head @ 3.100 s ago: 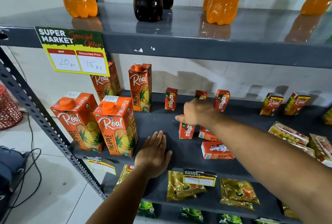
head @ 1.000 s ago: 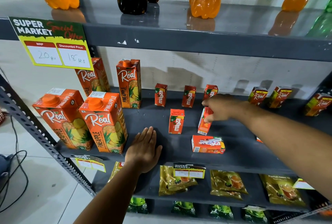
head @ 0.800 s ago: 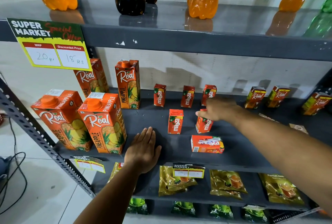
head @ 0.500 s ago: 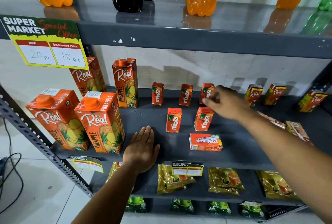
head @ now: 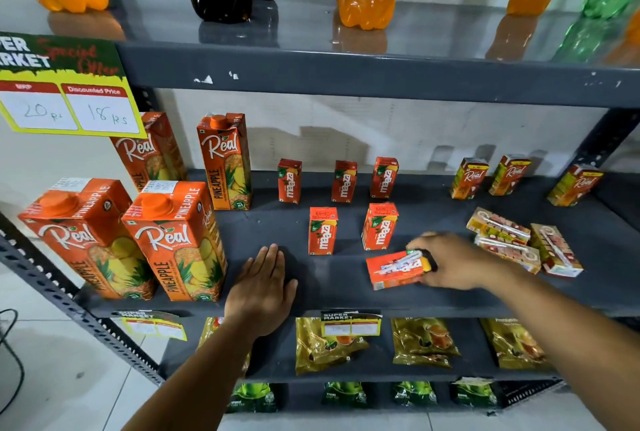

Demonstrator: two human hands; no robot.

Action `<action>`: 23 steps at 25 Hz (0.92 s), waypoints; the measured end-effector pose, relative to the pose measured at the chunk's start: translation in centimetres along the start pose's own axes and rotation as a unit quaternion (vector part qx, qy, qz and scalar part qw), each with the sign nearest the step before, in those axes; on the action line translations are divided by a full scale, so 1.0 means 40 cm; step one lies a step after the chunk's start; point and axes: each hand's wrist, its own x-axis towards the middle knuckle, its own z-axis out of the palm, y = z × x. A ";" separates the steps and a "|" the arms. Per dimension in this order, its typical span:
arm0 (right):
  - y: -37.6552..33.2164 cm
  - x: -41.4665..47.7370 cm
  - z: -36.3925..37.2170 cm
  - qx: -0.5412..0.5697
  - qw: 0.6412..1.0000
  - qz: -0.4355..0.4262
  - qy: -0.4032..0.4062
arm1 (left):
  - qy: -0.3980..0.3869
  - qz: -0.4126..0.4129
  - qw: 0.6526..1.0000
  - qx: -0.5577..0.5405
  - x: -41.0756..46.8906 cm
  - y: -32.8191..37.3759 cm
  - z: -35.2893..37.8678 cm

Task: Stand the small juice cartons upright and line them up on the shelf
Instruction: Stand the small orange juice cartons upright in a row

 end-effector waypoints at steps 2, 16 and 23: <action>0.023 -0.001 -0.060 -0.114 0.993 -0.030 0.028 | -0.001 0.001 1.000 0.004 0.001 -0.001 0.000; 0.095 0.084 -0.149 -0.451 0.870 -0.191 0.063 | 0.004 0.006 1.000 -0.006 -0.001 -0.002 0.000; 0.061 0.090 -0.171 -0.295 0.953 -0.057 0.050 | 0.007 0.005 1.000 0.002 -0.001 -0.002 0.003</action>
